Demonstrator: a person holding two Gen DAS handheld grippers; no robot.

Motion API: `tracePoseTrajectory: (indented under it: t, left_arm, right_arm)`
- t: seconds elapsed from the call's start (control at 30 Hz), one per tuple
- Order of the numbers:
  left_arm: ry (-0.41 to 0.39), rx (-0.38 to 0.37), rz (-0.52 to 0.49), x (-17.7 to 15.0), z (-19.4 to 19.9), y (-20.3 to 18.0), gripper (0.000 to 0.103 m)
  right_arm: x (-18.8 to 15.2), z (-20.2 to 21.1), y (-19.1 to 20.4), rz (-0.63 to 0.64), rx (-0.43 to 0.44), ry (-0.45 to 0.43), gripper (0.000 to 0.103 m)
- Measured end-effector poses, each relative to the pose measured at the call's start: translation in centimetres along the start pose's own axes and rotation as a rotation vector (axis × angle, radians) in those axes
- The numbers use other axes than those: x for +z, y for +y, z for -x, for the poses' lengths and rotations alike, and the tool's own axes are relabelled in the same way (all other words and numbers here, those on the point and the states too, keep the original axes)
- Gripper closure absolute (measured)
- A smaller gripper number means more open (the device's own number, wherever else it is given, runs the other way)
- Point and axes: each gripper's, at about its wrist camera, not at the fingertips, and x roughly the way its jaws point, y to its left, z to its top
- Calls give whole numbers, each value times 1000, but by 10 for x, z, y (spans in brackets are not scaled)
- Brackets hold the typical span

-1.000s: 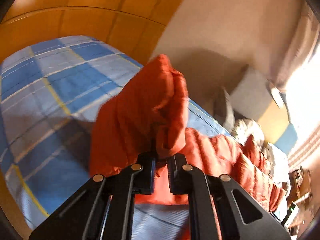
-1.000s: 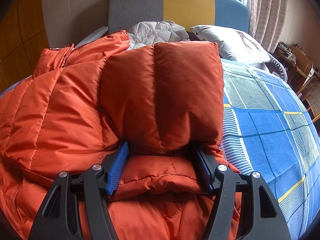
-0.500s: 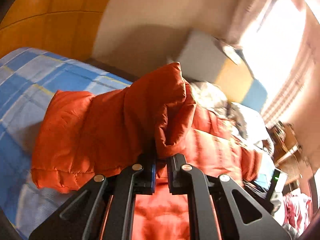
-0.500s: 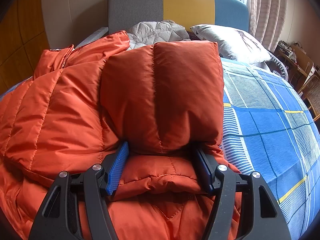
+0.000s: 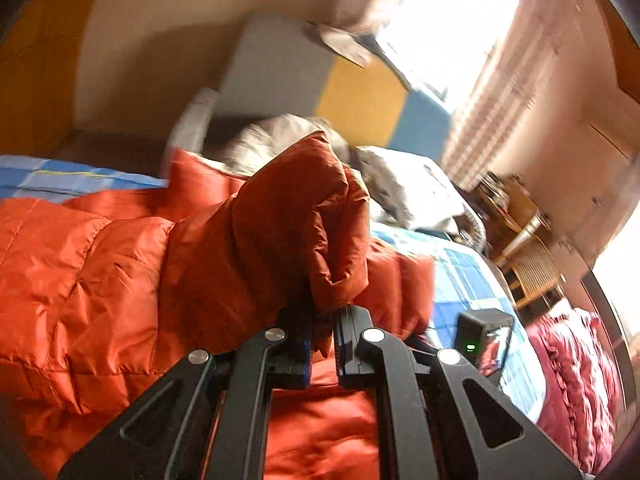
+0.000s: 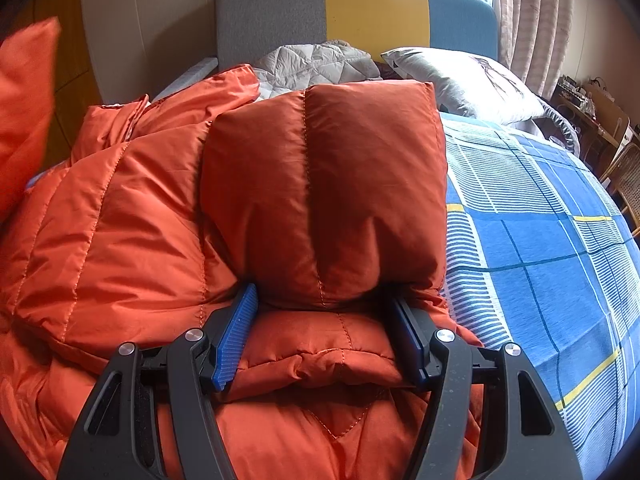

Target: Fold large clothes

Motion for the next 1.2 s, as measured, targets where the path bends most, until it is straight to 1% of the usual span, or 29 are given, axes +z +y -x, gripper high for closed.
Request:
tracePoseTrajectory:
  t: [0.07, 0.2, 0.37, 0.47, 0.53, 0.57, 0.63, 0.67, 0.7, 0.8, 0.87, 0.9, 0.97, 1.03, 1.13, 1.2]
  left_arm:
    - [28, -28, -19, 0, -16, -15, 96]
    - [84, -70, -50, -6, -41, -33, 96]
    - [143, -93, -58, -13, -65, -36, 95]
    - [163, -104, -55, -18, -73, -34, 86]
    - [163, -113, -50, -21, -73, -33, 72]
    - [159, -116, -50, -22, -71, -33, 70]
    - [150, -128, -46, -24, -64, -31, 58]
    - [143, -133, -45, -24, -58, -31, 54]
    - [129, -137, -45, -24, -51, -31, 48]
    - [96, -152, -36, -22, -28, -25, 45]
    - [50, -143, 0, -24, -1, -10, 45]
    - [25, -125, 20, -27, 13, 0, 45]
    - [-20, -62, 51, -37, 39, 22, 45]
    - [-53, 34, 95, -50, 65, 52, 45]
    - [-82, 151, 166, -67, 93, 98, 46]
    - [-94, 223, 237, -74, 111, 133, 46]
  right_arm:
    - [0, 0, -1, -5, 7, -1, 39]
    - [1, 0, -4, -10, 14, -2, 39]
    - [1, -1, -4, -9, 13, -2, 39]
    - [1, -1, -5, -11, 15, -2, 39]
    - [1, -1, -5, -9, 13, -2, 39]
    - [1, -1, -5, -9, 13, -2, 39]
    - [1, -1, -6, -9, 13, -2, 39]
    - [1, -2, -6, -9, 12, -1, 39]
    - [1, -1, -6, -8, 12, -2, 39]
    - [0, -2, -6, -5, 9, -1, 39]
    - [-1, -2, -6, -4, 8, 0, 39]
    - [0, -2, -6, -3, 6, 0, 39]
    - [0, -2, -7, -1, 3, 2, 39]
    - [0, -1, -6, 0, 2, 3, 39]
    - [0, -1, -5, 4, -3, 5, 39]
    - [-1, 0, -4, 8, -7, 8, 39]
